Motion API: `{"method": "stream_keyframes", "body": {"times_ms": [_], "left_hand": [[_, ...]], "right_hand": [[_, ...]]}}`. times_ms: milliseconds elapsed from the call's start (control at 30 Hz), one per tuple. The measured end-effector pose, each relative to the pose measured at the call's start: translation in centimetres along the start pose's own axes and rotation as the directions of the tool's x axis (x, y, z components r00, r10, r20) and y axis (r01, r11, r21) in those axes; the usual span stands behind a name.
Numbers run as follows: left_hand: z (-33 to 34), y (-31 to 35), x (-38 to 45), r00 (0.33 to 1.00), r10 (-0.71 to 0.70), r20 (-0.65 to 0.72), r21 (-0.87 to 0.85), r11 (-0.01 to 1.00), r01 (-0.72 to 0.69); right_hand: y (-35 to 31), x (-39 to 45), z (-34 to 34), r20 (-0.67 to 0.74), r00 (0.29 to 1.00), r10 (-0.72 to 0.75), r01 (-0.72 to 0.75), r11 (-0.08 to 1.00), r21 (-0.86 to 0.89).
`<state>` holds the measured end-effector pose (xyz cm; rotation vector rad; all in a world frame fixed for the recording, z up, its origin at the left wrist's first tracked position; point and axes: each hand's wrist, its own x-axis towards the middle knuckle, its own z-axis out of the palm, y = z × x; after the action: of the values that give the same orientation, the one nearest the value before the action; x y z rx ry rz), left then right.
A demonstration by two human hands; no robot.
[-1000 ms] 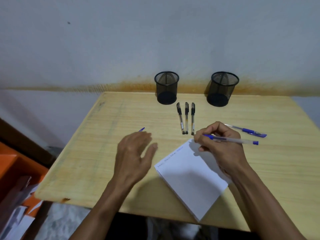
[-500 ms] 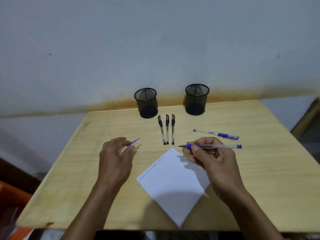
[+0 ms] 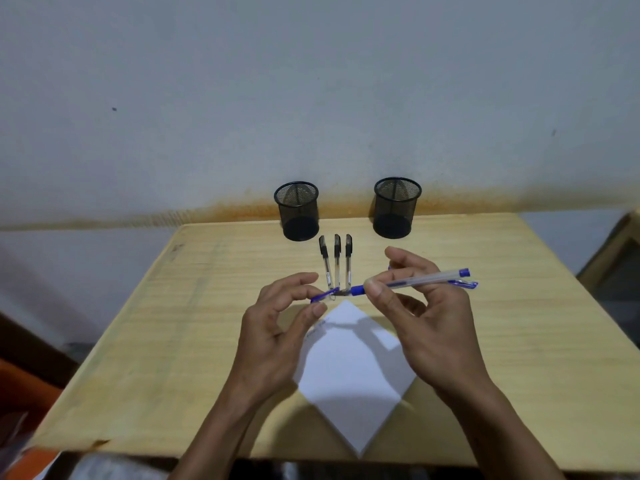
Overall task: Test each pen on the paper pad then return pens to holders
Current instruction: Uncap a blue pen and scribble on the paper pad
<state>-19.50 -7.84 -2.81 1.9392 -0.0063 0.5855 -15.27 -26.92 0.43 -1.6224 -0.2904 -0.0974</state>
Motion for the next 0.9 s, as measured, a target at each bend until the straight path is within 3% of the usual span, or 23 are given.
{"method": "stream_keyframes", "body": {"times_ms": [400,900], "left_hand": [[-0.3,1.5,0.0,0.992,0.115,0.056,0.078,0.99,-0.119],[-0.5,1.2,-0.1,0.982,0.175,0.072,0.108,0.977,-0.182]], "right_hand": [[-0.1,-0.4,1.1,0.024,0.999,-0.023,0.023,1.0,-0.015],[2.3,-1.1,2.1,0.028,0.998,0.063,-0.063,0.998,0.005]]}}
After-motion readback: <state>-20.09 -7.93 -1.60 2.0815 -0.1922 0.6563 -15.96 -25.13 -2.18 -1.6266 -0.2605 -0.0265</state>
